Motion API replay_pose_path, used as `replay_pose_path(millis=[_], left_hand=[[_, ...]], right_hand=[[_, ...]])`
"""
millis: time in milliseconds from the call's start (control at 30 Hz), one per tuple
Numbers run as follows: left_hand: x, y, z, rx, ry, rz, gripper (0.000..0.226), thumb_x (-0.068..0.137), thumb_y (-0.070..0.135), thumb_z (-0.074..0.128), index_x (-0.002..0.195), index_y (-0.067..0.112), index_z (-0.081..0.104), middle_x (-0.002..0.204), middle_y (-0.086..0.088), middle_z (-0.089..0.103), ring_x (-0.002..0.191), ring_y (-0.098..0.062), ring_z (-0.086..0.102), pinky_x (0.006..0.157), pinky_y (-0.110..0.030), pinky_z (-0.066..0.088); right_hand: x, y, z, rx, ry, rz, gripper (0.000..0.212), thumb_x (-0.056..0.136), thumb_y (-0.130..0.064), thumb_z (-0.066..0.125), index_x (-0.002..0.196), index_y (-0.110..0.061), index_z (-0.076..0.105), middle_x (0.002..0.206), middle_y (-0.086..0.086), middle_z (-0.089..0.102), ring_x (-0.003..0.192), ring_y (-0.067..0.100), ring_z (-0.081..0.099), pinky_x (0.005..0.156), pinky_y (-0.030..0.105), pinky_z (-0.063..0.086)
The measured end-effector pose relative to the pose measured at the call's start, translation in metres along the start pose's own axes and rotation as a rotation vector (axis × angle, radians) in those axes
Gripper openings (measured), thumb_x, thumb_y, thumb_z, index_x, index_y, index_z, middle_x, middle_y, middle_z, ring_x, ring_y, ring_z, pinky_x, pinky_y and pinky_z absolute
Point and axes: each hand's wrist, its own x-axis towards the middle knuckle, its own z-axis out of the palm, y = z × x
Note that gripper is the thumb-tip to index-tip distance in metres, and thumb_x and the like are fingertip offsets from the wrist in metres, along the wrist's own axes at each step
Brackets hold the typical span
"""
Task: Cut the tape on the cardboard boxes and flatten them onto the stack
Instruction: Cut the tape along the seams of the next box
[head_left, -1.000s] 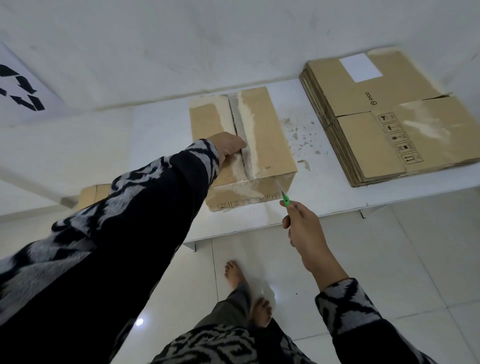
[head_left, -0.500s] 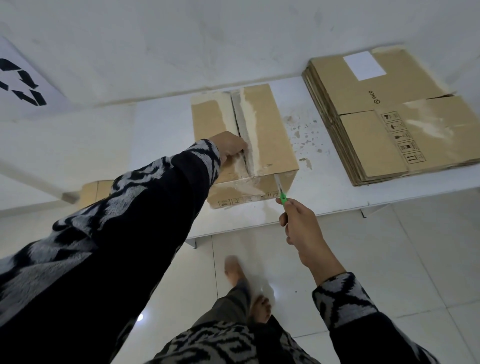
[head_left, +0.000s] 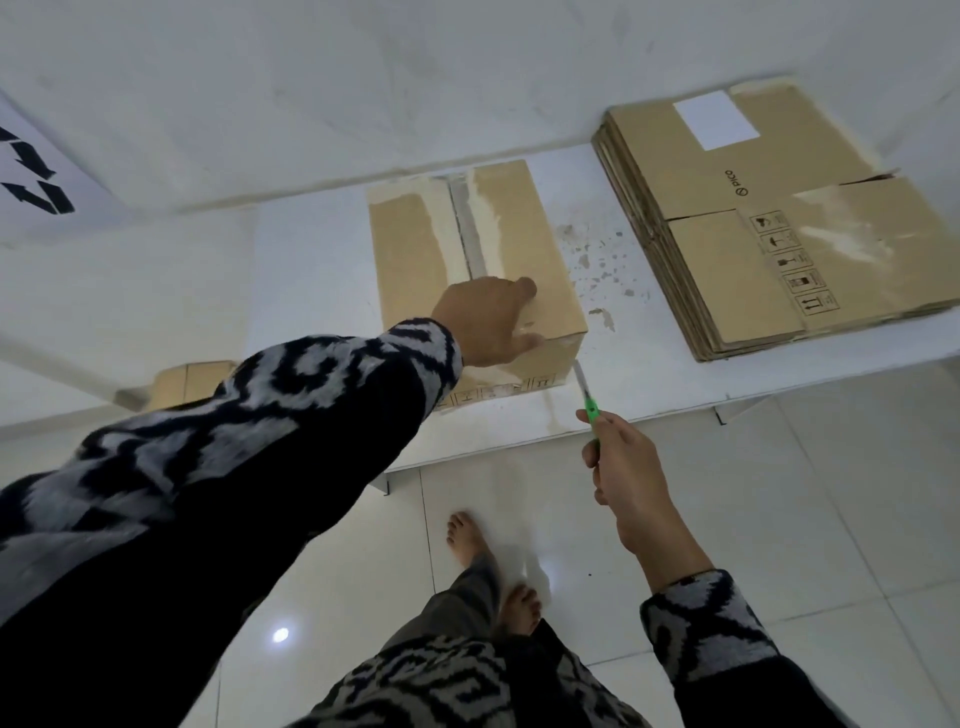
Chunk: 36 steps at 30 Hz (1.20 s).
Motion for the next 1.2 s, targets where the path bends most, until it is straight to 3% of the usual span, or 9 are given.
replay_pose_path(millis=[100, 300, 500, 700, 800, 867, 967, 1100, 1200], left_hand=[[0.003, 0.003, -0.004, 0.097, -0.017, 0.143, 0.038, 0.099, 0.047, 0.047, 0.121, 0.017, 0.049, 0.083, -0.002, 0.061, 0.072, -0.025, 0.057, 0.063, -0.034, 0.044], [0.006, 0.006, -0.011, 0.155, -0.083, 0.277, 0.022, 0.102, 0.033, 0.042, 0.108, 0.014, 0.052, 0.066, 0.004, 0.048, 0.063, -0.023, 0.053, 0.059, -0.033, 0.041], [0.002, 0.004, -0.01, 0.148, -0.055, 0.244, 0.024, 0.103, 0.036, 0.04, 0.108, 0.017, 0.053, 0.064, 0.007, 0.046, 0.06, -0.02, 0.049, 0.059, -0.031, 0.037], [-0.02, -0.04, -0.002, -0.421, 0.185, -0.175, 0.031, 0.103, 0.035, 0.039, 0.129, 0.022, 0.049, 0.094, -0.002, 0.065, 0.089, -0.026, 0.064, 0.079, -0.035, 0.048], [-0.047, -0.059, 0.017, -0.32, 0.037, -0.201, 0.056, 0.096, 0.056, 0.044, 0.142, 0.024, 0.039, 0.139, -0.009, 0.049, 0.139, -0.035, 0.034, 0.111, -0.052, 0.033], [-0.062, -0.063, 0.025, -0.24, -0.062, -0.136, 0.07, 0.09, 0.065, 0.051, 0.148, 0.029, 0.034, 0.161, -0.001, 0.023, 0.15, -0.032, 0.008, 0.12, -0.053, 0.015], [-0.071, -0.064, 0.026, -0.274, -0.053, -0.126, 0.065, 0.091, 0.062, 0.052, 0.146, 0.032, 0.034, 0.161, 0.003, 0.024, 0.152, -0.028, 0.006, 0.121, -0.05, 0.015], [-0.076, -0.059, 0.015, -0.277, -0.03, -0.109, 0.041, 0.099, 0.045, 0.05, 0.131, 0.02, 0.045, 0.132, -0.009, 0.05, 0.139, -0.042, 0.031, 0.111, -0.048, 0.031], [-0.078, -0.062, 0.019, -0.35, 0.002, -0.079, 0.027, 0.103, 0.038, 0.044, 0.118, 0.016, 0.046, 0.132, -0.01, 0.055, 0.147, -0.036, 0.022, 0.12, -0.047, 0.019]], right_hand=[[-0.001, -0.003, 0.004, -0.06, -0.017, -0.047, 0.029, 0.104, -0.029, 0.038, 0.106, -0.031, 0.066, 0.065, -0.003, 0.052, 0.048, 0.008, 0.036, 0.051, 0.028, 0.033], [0.004, -0.009, 0.01, -0.074, -0.026, -0.057, 0.029, 0.103, -0.03, 0.038, 0.105, -0.033, 0.066, 0.069, -0.002, 0.053, 0.049, 0.009, 0.037, 0.051, 0.027, 0.033], [0.004, -0.01, 0.014, -0.074, -0.042, -0.056, 0.029, 0.103, -0.03, 0.037, 0.105, -0.033, 0.066, 0.069, -0.002, 0.054, 0.049, 0.009, 0.037, 0.052, 0.028, 0.033], [0.004, -0.014, 0.016, -0.123, -0.057, -0.084, 0.03, 0.103, -0.029, 0.037, 0.112, -0.03, 0.065, 0.069, -0.002, 0.054, 0.051, 0.009, 0.039, 0.051, 0.027, 0.033], [0.002, -0.011, 0.016, -0.277, -0.071, -0.16, 0.031, 0.103, -0.033, 0.038, 0.123, -0.033, 0.061, 0.069, -0.005, 0.057, 0.055, 0.009, 0.047, 0.052, 0.024, 0.039], [0.001, -0.008, 0.015, -0.405, -0.072, -0.232, 0.033, 0.102, -0.036, 0.04, 0.13, -0.039, 0.057, 0.069, -0.007, 0.058, 0.058, 0.01, 0.053, 0.054, 0.025, 0.044], [0.0, -0.007, 0.015, -0.558, -0.06, -0.298, 0.034, 0.102, -0.041, 0.04, 0.132, -0.048, 0.054, 0.072, -0.01, 0.062, 0.064, 0.009, 0.059, 0.057, 0.027, 0.048], [0.002, -0.015, 0.02, -0.705, -0.022, -0.41, 0.035, 0.102, -0.04, 0.041, 0.135, -0.047, 0.053, 0.089, -0.012, 0.061, 0.077, 0.009, 0.058, 0.068, 0.032, 0.053], [0.006, -0.021, 0.024, -0.766, 0.006, -0.473, 0.035, 0.101, -0.039, 0.042, 0.134, -0.047, 0.054, 0.083, -0.012, 0.056, 0.074, 0.008, 0.055, 0.061, 0.029, 0.045]])
